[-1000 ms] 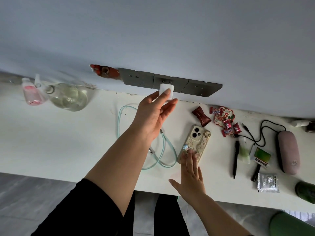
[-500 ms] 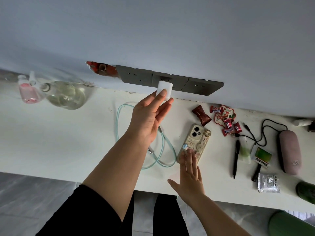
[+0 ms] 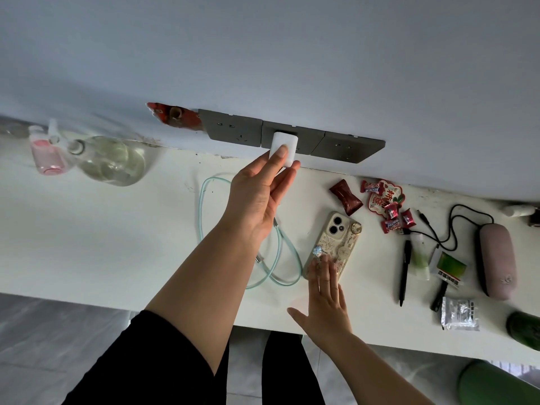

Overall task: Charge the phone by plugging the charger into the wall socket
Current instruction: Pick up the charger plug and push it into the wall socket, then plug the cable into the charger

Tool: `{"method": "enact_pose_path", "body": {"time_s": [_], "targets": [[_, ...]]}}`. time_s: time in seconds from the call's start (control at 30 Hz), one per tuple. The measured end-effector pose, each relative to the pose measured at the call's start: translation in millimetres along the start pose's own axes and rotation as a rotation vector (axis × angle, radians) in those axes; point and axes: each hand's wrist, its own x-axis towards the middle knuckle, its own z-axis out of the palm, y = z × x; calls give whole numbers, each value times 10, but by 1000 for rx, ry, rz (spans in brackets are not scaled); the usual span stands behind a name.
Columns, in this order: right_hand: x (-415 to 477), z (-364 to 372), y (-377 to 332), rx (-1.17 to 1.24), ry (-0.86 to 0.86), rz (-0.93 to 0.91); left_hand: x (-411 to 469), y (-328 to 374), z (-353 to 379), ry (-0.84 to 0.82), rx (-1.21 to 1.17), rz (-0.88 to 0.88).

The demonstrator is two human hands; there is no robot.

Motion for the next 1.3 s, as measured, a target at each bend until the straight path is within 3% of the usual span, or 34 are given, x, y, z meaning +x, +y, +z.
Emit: {"method": "enact_pose_path", "body": {"time_s": [0.4,0.5,0.57,0.7,0.9,1.07,1.3], "targets": [[-10,-30,-40,13,-18,13,30,25,-42,-55,94,-22],[-14,-71,-43,40,-33,8,50,159,-214,-173,330,-106],[-11,-93,-43,44,-39,4,63,256,-410,-169,515,-172],[-15,-85,-38,52,-19,-2,72,163,-765,79,861,-105],[-8,-20,-12,45,11,-13,82,-381,-1034,275,1541,1],[8,25,-25,37,11,12,-14,-684,-1246,373,1506,10],[0,21,-39,32,8,22,-167,-653,-1220,374,1191,120]]}}
